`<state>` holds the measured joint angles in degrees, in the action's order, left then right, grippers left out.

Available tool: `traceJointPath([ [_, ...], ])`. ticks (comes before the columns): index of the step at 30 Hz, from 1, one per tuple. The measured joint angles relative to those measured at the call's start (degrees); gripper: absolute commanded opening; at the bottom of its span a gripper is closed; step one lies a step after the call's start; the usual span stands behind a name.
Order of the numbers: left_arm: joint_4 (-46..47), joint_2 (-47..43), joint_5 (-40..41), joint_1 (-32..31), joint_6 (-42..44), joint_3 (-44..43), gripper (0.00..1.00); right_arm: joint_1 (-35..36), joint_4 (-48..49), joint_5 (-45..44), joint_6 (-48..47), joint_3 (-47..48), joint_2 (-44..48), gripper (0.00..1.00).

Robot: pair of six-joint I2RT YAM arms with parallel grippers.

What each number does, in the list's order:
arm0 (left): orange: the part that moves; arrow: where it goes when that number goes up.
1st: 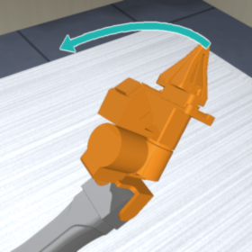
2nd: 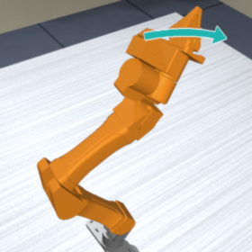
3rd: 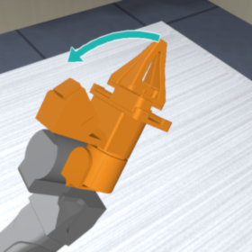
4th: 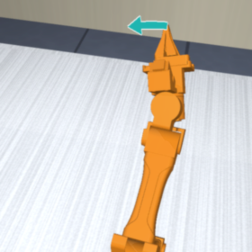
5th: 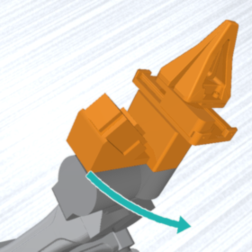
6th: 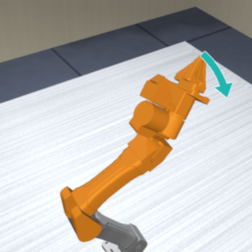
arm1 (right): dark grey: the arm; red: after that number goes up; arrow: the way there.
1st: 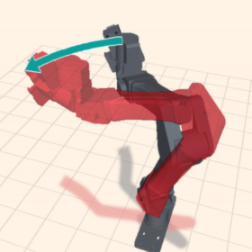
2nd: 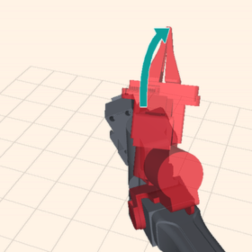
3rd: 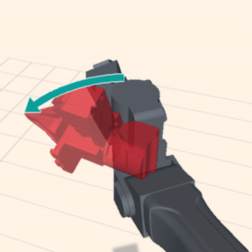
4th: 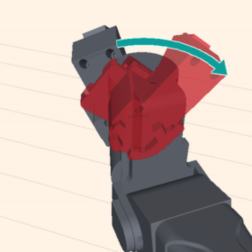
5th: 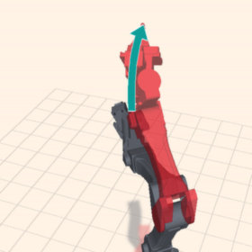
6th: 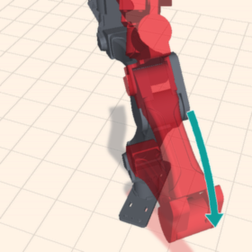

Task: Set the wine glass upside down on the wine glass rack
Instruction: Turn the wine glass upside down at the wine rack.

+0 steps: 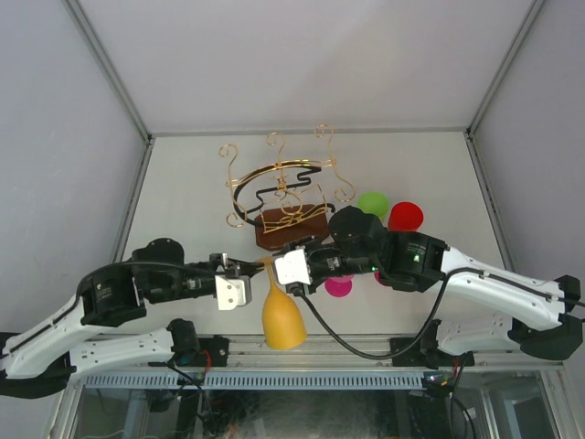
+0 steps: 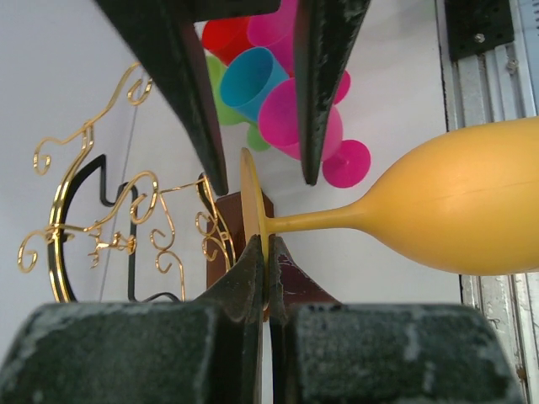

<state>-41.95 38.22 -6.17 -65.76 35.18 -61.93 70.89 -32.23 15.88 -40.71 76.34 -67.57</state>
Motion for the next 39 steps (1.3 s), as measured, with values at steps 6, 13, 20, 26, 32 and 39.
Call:
traceJointPath([
  [6,-1.2,1.9,0.5,-3.0,0.7,0.0,0.00,0.2,-1.0,-0.3,-0.2,0.0,-1.1,0.16],
  [13,-1.2,1.6,1.5,-3.3,0.9,0.0,0.10,0.6,-0.5,-1.2,0.5,-0.2,-1.5,0.00],
  [20,3.4,-1.7,4.6,-3.4,-1.4,2.4,0.40,0.9,2.4,-4.3,1.1,-3.6,-0.6,0.00],
  [26,8.4,-3.2,9.8,-3.4,-5.4,3.8,0.66,1.1,2.7,-7.2,1.3,-5.6,0.5,0.00],
  [32,11.5,-7.1,15.3,-3.5,-11.0,5.7,0.77,1.1,4.6,-10.8,3.6,-6.4,2.5,0.00],
  [39,11.6,-10.0,21.8,-3.5,-21.3,6.0,0.80,1.1,4.8,-14.5,12.4,-7.1,1.4,0.00],
])
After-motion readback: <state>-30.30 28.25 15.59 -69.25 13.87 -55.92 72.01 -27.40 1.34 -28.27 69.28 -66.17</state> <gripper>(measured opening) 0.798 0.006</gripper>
